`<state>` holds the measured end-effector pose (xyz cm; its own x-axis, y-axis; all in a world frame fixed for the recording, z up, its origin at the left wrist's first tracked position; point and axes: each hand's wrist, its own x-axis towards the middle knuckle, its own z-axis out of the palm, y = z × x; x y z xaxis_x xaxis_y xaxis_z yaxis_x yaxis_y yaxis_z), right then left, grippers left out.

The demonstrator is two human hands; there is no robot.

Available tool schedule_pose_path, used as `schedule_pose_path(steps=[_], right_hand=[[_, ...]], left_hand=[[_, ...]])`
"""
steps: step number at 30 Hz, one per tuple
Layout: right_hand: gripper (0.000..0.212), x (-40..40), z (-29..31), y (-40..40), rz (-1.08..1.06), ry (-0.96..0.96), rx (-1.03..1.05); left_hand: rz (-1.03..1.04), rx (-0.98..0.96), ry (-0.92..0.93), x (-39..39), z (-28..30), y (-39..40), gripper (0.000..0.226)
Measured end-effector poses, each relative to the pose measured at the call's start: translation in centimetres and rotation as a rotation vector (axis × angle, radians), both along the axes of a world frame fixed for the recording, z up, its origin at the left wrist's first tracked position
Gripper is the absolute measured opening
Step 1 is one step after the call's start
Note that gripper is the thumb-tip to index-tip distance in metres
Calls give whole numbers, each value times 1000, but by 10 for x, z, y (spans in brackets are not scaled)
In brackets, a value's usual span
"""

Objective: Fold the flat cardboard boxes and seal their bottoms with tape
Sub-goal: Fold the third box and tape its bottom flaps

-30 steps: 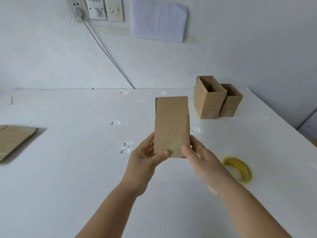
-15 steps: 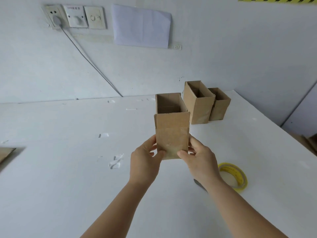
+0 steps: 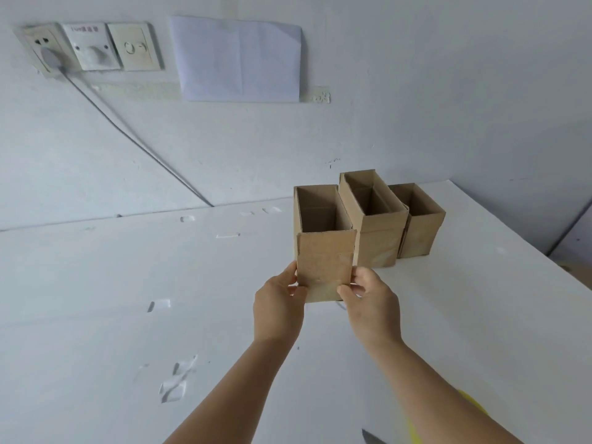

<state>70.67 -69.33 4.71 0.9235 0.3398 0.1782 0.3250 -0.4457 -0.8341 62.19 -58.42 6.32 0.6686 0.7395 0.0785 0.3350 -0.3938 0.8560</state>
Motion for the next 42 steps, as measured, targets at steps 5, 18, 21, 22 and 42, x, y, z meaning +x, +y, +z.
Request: schedule_pose_path(steps=[5, 18, 21, 22, 42], right_hand=[[19, 48, -28, 20, -11, 35, 2], [51, 85, -76, 48, -36, 103, -44], [52, 87, -79, 48, -28, 121, -60], [51, 87, -79, 47, -24, 125, -61], [66, -3, -51, 15, 522, -190, -708]], left_hand=[[9, -49, 59, 48, -27, 16, 41], [105, -75, 146, 120, -68, 30, 19], [117, -45, 144, 123, -70, 28, 16], [115, -36, 146, 123, -70, 28, 16], [-196, 537, 695, -19, -52, 8, 64]])
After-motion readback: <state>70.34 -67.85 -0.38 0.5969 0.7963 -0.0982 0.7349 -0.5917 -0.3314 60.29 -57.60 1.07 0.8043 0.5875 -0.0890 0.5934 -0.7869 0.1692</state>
